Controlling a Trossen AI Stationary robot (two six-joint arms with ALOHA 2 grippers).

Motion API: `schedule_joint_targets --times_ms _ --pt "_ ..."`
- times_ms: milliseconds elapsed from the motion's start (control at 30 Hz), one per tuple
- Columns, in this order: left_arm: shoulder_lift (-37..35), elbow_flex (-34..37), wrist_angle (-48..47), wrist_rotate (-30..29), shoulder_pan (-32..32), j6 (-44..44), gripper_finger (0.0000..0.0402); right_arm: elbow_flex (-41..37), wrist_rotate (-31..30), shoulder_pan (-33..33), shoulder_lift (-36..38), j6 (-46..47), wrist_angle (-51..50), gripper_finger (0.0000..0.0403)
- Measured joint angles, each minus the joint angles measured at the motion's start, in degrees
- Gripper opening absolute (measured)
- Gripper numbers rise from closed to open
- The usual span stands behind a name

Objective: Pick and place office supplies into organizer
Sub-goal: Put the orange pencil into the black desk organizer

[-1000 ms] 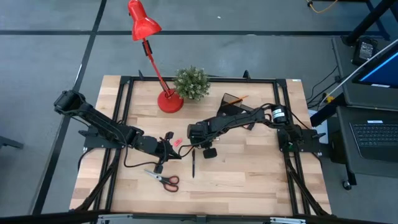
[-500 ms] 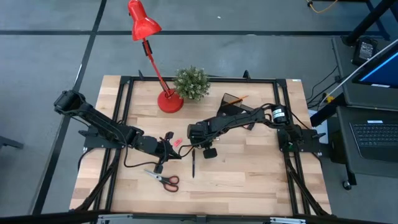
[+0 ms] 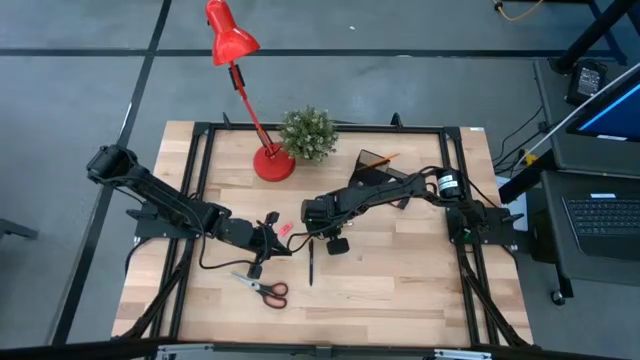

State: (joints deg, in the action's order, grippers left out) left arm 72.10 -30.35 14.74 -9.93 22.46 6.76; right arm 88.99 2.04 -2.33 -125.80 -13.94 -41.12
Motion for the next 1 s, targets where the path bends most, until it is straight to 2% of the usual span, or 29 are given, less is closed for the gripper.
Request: schedule_joint_targets --times_ms 467,767,1000 --pt "0.00 0.00 -0.03 0.00 0.01 0.00 0.0003 0.13 0.04 0.02 0.15 0.33 -0.15 0.0021" --pt "-0.01 0.00 -0.47 0.00 0.00 0.00 0.0003 5.10 0.04 0.00 -0.44 1.54 -7.13 0.0024" --pt "-0.01 0.00 -1.01 0.00 0.02 -0.02 0.0003 6.10 0.00 -0.16 -0.44 1.91 -9.15 0.0020"
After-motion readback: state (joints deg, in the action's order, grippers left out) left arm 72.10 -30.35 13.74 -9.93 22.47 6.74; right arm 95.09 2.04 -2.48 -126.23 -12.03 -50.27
